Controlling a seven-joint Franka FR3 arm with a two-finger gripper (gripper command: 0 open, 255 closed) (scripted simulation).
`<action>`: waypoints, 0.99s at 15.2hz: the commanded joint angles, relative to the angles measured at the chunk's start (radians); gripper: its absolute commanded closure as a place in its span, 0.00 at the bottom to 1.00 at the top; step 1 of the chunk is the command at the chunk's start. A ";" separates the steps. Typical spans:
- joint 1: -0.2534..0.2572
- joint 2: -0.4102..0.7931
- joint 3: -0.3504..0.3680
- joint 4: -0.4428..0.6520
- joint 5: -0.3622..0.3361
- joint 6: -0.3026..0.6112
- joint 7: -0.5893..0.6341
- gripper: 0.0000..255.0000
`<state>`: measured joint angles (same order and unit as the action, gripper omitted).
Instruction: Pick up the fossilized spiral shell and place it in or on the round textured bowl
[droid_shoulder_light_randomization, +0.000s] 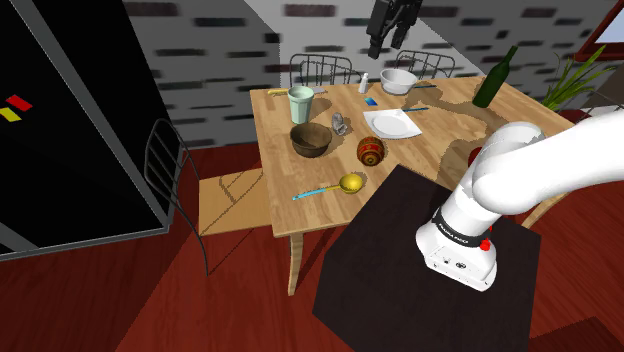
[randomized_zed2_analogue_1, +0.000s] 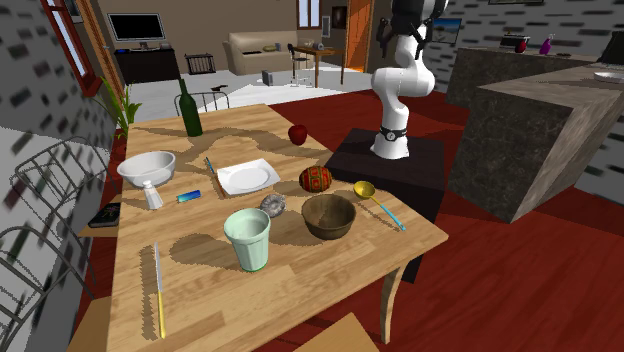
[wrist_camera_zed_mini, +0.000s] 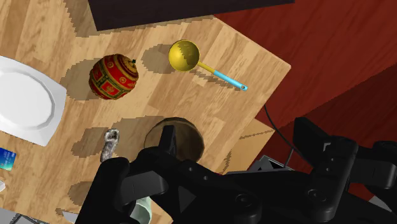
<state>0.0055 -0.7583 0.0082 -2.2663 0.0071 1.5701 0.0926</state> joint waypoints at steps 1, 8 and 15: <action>0.000 0.000 0.000 0.000 0.000 0.000 0.000 0.00; -0.033 0.069 -0.082 -0.139 -0.048 0.221 -0.080 0.00; -0.063 0.211 -0.169 -0.214 -0.082 0.453 -0.161 0.00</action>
<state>-0.0545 -0.5723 -0.1494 -2.4761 -0.0718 1.9891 -0.0573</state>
